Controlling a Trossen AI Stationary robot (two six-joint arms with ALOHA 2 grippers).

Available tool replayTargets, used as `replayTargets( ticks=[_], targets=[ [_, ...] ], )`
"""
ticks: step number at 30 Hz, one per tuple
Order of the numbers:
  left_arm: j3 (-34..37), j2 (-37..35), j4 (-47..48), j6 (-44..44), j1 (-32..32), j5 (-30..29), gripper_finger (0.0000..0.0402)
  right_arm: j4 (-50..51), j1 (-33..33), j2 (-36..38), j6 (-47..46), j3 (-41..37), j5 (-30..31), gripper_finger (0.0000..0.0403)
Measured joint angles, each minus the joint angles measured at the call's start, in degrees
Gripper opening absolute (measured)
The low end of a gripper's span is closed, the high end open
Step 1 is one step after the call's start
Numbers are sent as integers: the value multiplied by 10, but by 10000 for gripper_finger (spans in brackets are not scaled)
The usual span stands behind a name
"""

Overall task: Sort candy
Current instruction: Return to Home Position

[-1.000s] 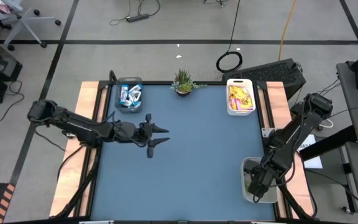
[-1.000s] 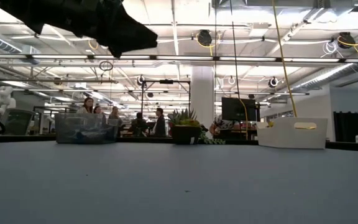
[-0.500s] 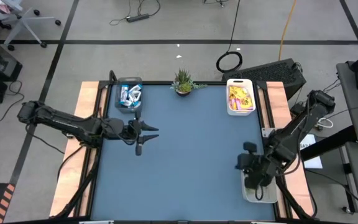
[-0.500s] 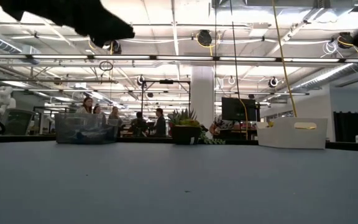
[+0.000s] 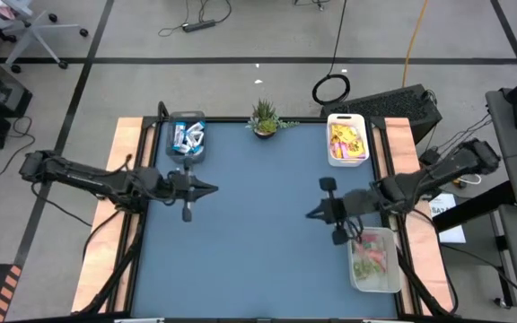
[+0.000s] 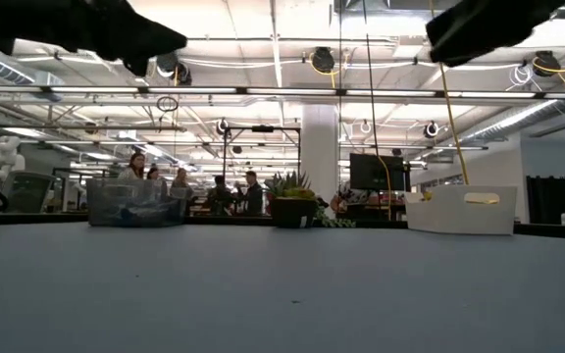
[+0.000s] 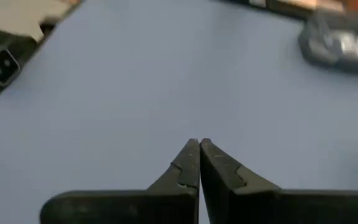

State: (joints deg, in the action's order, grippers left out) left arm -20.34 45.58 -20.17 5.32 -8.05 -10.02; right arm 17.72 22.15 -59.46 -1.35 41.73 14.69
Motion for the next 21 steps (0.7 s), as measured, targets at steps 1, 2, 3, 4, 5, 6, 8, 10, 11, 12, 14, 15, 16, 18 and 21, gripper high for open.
replayTargets(
  ticks=[1,2,3,4,5,6,8,10,11,12,14,15,16,18,21],
  targets=[
    [1,-17,12,1,0,0,9,-29,-19,2,23,-11,-23,0],
    [2,-33,23,1,1,0,10,-53,-38,4,43,-21,-45,0],
    [5,-50,34,1,2,0,10,-75,-55,7,62,-33,-63,0],
    [10,-66,40,2,2,-1,10,-100,-73,9,79,-45,-81,0],
    [16,-81,46,9,2,-4,10,-126,-91,12,96,-56,-99,0],
    [23,-95,46,14,2,-5,10,-150,-107,17,108,-69,-116,0],
    [43,-122,34,17,2,-6,10,-199,-140,29,125,-97,-150,0],
    [64,-147,19,17,2,-7,10,-242,-164,46,131,-131,-180,0],
    [72,-160,19,17,2,-7,10,-263,-174,56,132,-150,-191,0],
    [77,-173,24,17,2,-7,10,-287,-182,67,132,-170,-196,0],
    [85,-201,37,21,2,-8,10,-332,-196,93,131,-211,-198,0],
    [88,-215,40,24,2,-10,10,-355,-201,107,131,-233,-198,0],
    [91,-229,47,26,2,-13,10,-377,-205,122,129,-254,-198,0],
    [97,-256,63,26,2,-19,10,-396,-212,157,118,-287,-195,0],
    [100,-296,90,26,2,-34,10,-399,-215,218,104,-324,-193,0]
  ],
)
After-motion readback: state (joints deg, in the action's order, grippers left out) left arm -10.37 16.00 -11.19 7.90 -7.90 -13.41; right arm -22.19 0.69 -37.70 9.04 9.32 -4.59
